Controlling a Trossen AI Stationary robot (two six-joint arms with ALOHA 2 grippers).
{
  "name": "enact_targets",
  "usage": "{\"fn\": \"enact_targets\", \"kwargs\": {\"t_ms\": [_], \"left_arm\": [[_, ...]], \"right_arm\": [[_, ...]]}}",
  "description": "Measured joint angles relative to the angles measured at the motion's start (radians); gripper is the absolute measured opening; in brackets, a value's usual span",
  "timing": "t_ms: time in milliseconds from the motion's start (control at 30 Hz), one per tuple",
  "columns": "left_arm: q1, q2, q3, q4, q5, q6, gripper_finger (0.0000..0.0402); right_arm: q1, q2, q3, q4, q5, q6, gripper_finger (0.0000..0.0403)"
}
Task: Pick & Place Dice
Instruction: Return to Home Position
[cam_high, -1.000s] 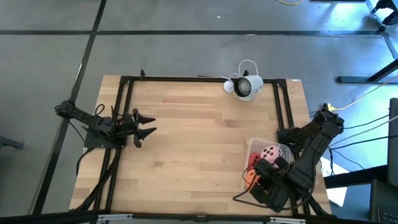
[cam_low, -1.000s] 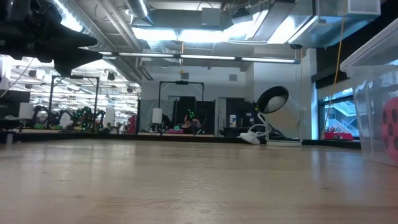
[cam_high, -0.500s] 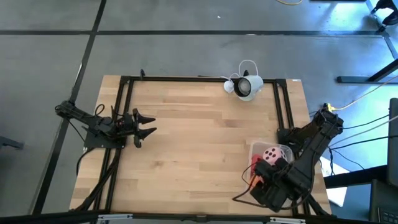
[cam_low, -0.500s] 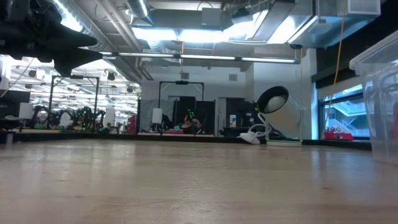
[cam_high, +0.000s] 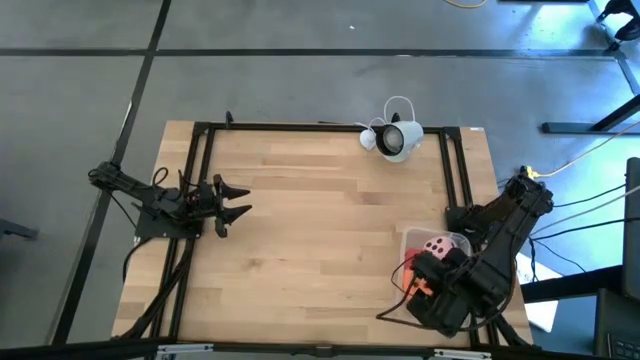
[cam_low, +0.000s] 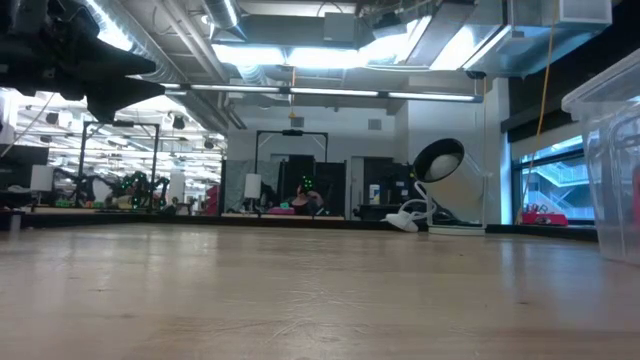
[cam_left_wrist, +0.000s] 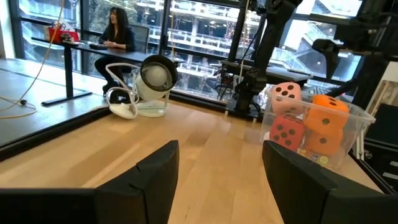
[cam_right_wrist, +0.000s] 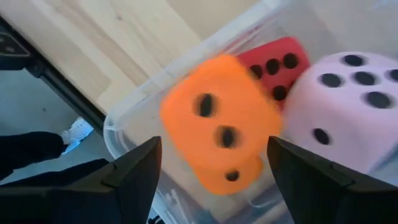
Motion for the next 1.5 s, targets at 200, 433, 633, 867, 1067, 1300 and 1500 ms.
{"fn": "enact_targets", "kwargs": {"t_ms": [200, 433, 633, 867, 1067, 1300, 1500], "left_arm": [[0.000, 0.000, 0.000, 0.000, 0.000, -0.001, 0.0224], [0.000, 0.000, 0.000, 0.000, 0.000, -0.002, 0.0224], [0.000, 0.000, 0.000, 0.000, 0.000, -0.002, 0.0224], [0.000, 0.000, 0.000, 0.000, 0.000, -0.002, 0.0224], [0.000, 0.000, 0.000, 0.000, 0.000, -0.002, 0.0224], [0.000, 0.000, 0.000, 0.000, 0.000, -0.002, 0.0224], [0.000, 0.000, 0.000, 0.000, 0.000, -0.001, 0.0224]], "right_arm": [[0.000, -0.012, 0.087, -0.029, 0.130, 0.011, 0.0290], [-0.018, -0.073, 0.170, -0.028, 0.436, -0.116, 0.0263], [-0.105, -0.122, 0.170, -0.029, 0.595, -0.298, 0.0229], [-0.266, -0.195, 0.165, 0.079, 0.699, -0.545, 0.0211], [-0.406, -0.277, 0.076, 0.279, 0.629, -0.829, 0.0214], [-0.538, -0.397, -0.129, 0.647, 0.463, -1.112, 0.0215], [-0.629, -0.518, -0.420, 0.993, 0.303, -1.208, 0.0215]]}}
